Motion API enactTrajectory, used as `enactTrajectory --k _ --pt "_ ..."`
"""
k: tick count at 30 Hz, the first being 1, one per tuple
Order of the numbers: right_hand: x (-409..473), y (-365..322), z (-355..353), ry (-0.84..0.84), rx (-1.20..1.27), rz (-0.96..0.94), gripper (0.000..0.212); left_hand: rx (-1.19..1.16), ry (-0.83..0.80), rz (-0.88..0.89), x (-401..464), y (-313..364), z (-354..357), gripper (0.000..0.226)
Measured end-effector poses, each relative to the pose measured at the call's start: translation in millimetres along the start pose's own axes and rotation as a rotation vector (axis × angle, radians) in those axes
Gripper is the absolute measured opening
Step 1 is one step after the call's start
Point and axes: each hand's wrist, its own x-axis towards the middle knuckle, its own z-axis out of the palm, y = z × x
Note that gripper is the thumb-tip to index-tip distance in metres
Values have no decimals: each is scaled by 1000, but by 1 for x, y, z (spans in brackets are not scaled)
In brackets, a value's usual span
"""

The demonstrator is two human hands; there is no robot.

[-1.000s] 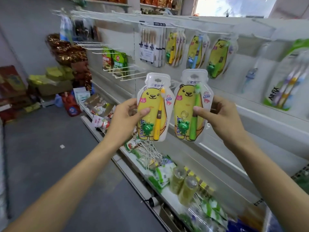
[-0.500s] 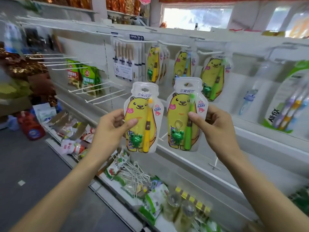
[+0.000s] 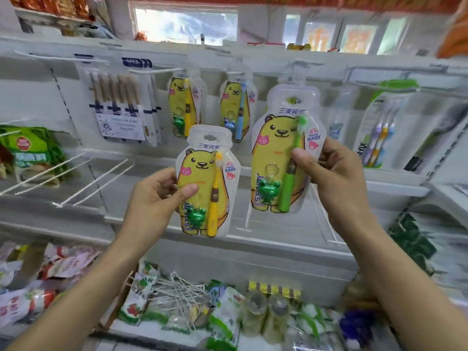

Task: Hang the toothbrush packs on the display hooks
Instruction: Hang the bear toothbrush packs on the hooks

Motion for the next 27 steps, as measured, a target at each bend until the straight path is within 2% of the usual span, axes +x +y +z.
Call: enactTrajectory --k 10,17,27 --pt "2 -14 24 254 -66 55 10 -106 -184 15 19 -19 -32 18" --pt "13 -11 28 270 -122 79 12 -102 -220 17 28 -28 -43 19" --pt "27 -7 32 288 -29 54 17 -111 -217 -16 27 -33 -41 21"
